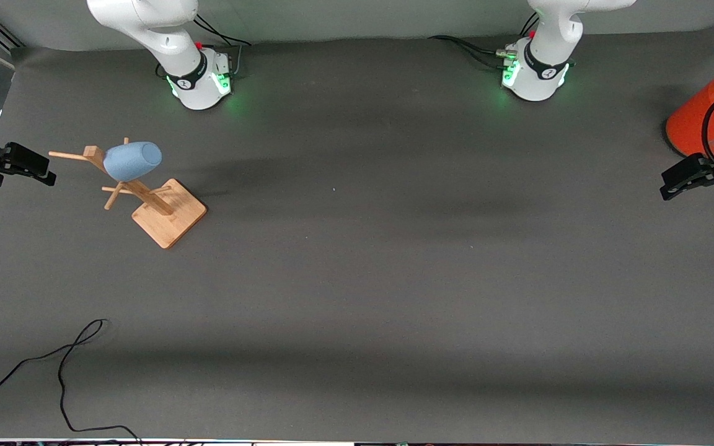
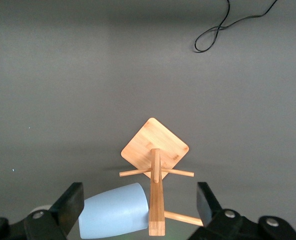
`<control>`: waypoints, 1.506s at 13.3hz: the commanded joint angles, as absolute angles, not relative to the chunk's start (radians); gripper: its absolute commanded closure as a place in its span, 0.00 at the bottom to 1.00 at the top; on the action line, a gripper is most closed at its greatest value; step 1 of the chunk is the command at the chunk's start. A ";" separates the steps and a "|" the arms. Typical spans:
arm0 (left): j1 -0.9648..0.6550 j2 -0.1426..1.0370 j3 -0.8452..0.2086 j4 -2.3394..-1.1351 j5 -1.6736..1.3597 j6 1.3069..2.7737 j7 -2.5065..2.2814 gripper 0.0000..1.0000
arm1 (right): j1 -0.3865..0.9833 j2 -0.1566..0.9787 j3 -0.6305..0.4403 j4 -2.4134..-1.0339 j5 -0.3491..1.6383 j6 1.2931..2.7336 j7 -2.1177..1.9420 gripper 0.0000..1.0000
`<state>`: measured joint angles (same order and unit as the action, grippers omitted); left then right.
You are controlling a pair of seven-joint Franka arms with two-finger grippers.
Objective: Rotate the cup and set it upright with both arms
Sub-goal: 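Reach the right gripper to the blue cup on the wooden stand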
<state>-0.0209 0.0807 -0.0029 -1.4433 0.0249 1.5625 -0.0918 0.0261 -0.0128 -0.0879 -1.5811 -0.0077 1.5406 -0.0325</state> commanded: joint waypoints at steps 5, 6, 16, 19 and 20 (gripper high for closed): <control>-0.025 0.080 -0.003 -1.427 0.038 1.536 -0.103 0.00 | 0.043 -0.023 -0.101 -1.591 -0.020 1.516 -0.034 0.00; -0.025 0.080 -0.003 -1.427 0.038 1.528 -0.103 0.00 | 0.046 -0.031 -0.100 -1.603 -0.021 1.516 -0.003 0.00; -0.025 0.081 -0.003 -1.427 0.038 1.546 -0.098 0.00 | 0.175 -0.308 -0.092 -1.904 -0.003 1.562 0.453 0.00; -0.025 0.080 -0.006 -1.428 0.040 1.545 -0.098 0.00 | 0.166 -0.293 -0.129 -1.905 0.035 1.563 0.673 0.00; -0.025 0.080 -0.005 -1.427 0.038 1.546 -0.095 0.00 | 0.164 -0.284 -0.152 -1.904 0.046 1.563 0.698 0.00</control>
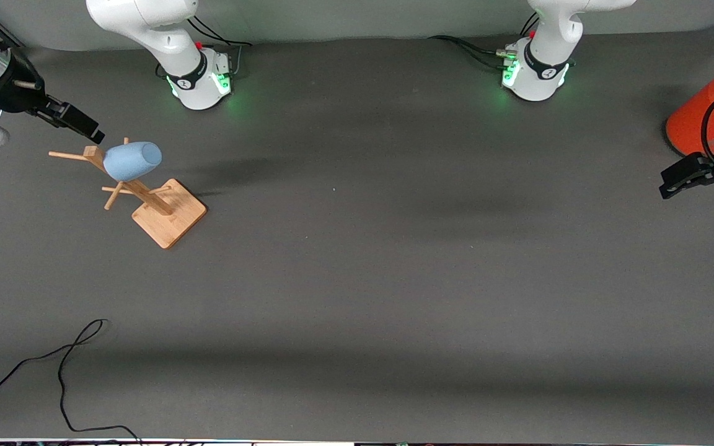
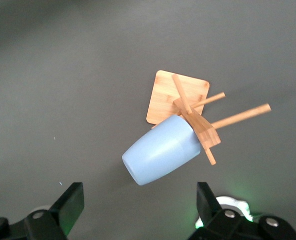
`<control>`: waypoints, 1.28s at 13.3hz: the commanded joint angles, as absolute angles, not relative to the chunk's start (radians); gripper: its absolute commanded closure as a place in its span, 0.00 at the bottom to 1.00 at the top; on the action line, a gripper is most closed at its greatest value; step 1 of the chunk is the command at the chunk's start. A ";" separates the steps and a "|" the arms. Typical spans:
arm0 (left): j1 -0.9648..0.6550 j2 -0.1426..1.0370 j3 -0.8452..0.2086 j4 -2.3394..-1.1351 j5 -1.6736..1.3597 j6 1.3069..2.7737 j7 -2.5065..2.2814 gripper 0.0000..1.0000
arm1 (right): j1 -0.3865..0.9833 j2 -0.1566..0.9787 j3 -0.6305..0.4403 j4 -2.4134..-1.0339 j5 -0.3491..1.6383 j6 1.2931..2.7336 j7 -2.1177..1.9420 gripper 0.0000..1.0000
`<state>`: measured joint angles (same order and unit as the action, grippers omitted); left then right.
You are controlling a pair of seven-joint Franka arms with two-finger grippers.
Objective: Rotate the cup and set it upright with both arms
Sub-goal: 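Reach the right gripper to the blue cup on the wooden stand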
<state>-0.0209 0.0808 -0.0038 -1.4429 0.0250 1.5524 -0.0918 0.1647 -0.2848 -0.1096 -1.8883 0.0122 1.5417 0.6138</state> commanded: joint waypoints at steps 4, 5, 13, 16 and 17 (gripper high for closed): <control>-0.025 0.080 -0.005 -1.428 0.038 1.543 -0.095 0.00 | 0.166 -0.264 -0.202 -1.907 0.084 1.595 0.928 0.00; -0.025 0.080 -0.005 -1.428 0.038 1.542 -0.095 0.00 | 0.164 -0.262 -0.202 -1.908 0.084 1.603 1.004 0.00; -0.026 0.080 -0.006 -1.428 0.038 1.542 -0.095 0.00 | 0.170 -0.307 -0.206 -2.109 0.080 1.752 1.264 0.00; -0.026 0.080 -0.006 -1.428 0.037 1.542 -0.095 0.00 | 0.175 -0.308 -0.198 -2.183 0.080 1.821 1.312 0.00; -0.028 0.080 -0.008 -1.428 0.038 1.542 -0.097 0.00 | 0.175 -0.308 -0.198 -2.201 0.081 1.838 1.319 0.00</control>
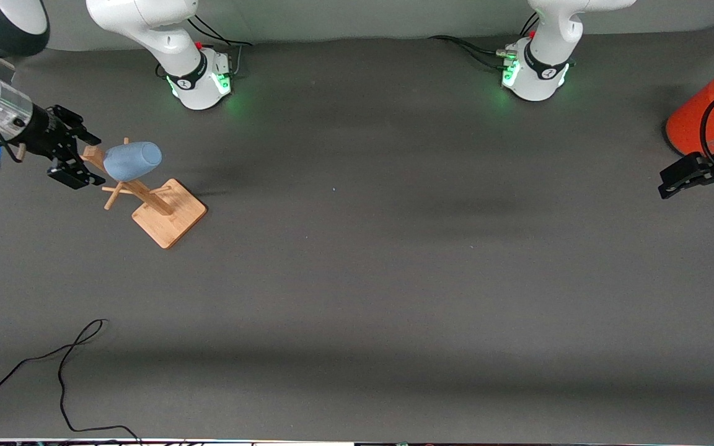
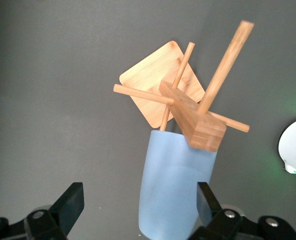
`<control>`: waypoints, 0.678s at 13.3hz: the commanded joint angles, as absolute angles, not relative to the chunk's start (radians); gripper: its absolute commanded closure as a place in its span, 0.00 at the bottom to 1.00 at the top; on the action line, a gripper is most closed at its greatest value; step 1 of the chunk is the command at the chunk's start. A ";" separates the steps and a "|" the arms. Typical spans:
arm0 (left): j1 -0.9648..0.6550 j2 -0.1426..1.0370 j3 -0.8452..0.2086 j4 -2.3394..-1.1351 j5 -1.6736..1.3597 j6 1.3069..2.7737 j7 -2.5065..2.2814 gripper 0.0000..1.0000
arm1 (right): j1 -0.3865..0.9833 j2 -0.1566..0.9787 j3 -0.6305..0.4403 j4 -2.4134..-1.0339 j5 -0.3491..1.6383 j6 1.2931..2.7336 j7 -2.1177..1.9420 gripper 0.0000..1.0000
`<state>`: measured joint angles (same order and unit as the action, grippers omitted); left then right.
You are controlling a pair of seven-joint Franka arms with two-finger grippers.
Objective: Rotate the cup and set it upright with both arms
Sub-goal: 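Reach the right gripper to the blue cup on the wooden stand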
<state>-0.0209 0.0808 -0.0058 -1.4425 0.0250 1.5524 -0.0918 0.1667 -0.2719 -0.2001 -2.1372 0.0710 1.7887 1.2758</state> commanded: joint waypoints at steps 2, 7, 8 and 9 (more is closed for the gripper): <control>-0.034 0.081 -0.008 -1.428 0.038 1.543 -0.100 0.00 | 0.176 -0.308 -0.198 -2.238 0.084 1.864 1.328 0.00; -0.038 0.081 -0.009 -1.428 0.038 1.545 -0.100 0.00 | 0.209 -0.296 -0.198 -2.273 0.087 1.878 1.364 0.00; -0.040 0.083 -0.011 -1.427 0.038 1.545 -0.100 0.00 | 0.209 -0.295 -0.198 -2.273 0.087 1.878 1.364 0.00; -0.038 0.083 -0.011 -1.427 0.038 1.546 -0.098 0.00 | 0.209 -0.295 -0.198 -2.273 0.087 1.878 1.362 0.00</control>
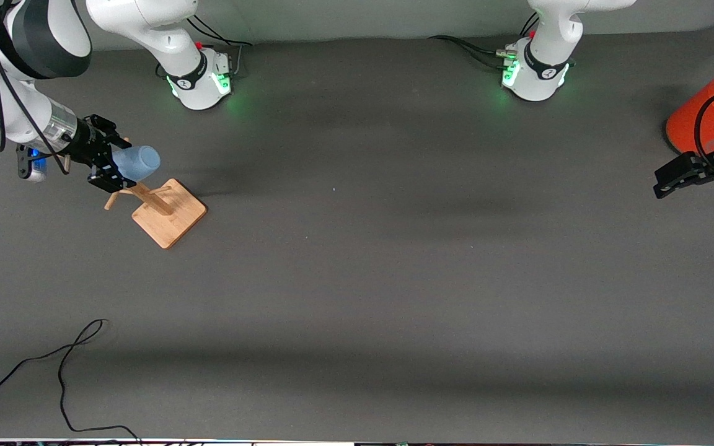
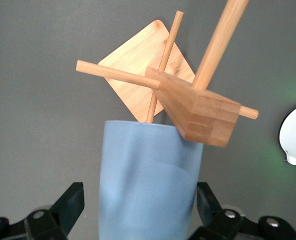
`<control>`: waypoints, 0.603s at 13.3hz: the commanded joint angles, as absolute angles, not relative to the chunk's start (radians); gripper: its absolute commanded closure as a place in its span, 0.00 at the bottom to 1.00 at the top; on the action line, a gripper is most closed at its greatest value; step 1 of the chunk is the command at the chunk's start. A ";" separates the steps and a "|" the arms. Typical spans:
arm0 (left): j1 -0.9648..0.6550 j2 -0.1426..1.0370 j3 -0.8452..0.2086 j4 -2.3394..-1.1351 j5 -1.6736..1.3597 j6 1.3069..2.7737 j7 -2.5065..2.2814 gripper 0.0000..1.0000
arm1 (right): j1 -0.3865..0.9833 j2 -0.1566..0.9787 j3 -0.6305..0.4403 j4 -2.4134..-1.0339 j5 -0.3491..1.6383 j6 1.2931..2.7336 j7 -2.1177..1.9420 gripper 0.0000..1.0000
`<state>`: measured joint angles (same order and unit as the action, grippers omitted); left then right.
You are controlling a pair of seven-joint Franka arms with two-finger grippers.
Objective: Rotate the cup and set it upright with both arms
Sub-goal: 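Close the right gripper on the blue cup's base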
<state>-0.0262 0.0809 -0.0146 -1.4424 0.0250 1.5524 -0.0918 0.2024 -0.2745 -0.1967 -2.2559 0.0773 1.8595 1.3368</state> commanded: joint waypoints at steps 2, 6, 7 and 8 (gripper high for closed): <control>-0.040 0.081 -0.012 -1.430 0.040 1.530 -0.100 0.00 | 0.209 -0.293 -0.198 -2.272 0.087 1.878 1.362 0.29; -0.040 0.081 -0.012 -1.428 0.035 1.534 -0.101 0.00 | 0.209 -0.293 -0.198 -2.261 0.087 1.867 1.362 0.61; -0.040 0.081 -0.012 -1.428 0.037 1.532 -0.100 0.00 | 0.210 -0.298 -0.198 -2.249 0.087 1.859 1.364 0.63; -0.040 0.080 -0.012 -1.428 0.037 1.529 -0.101 0.00 | 0.216 -0.299 -0.198 -2.234 0.089 1.838 1.364 0.67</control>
<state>-0.0291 0.0812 -0.0164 -1.4424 0.0250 1.5482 -0.0918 0.2028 -0.2767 -0.1966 -2.2511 0.0775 1.8606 1.3378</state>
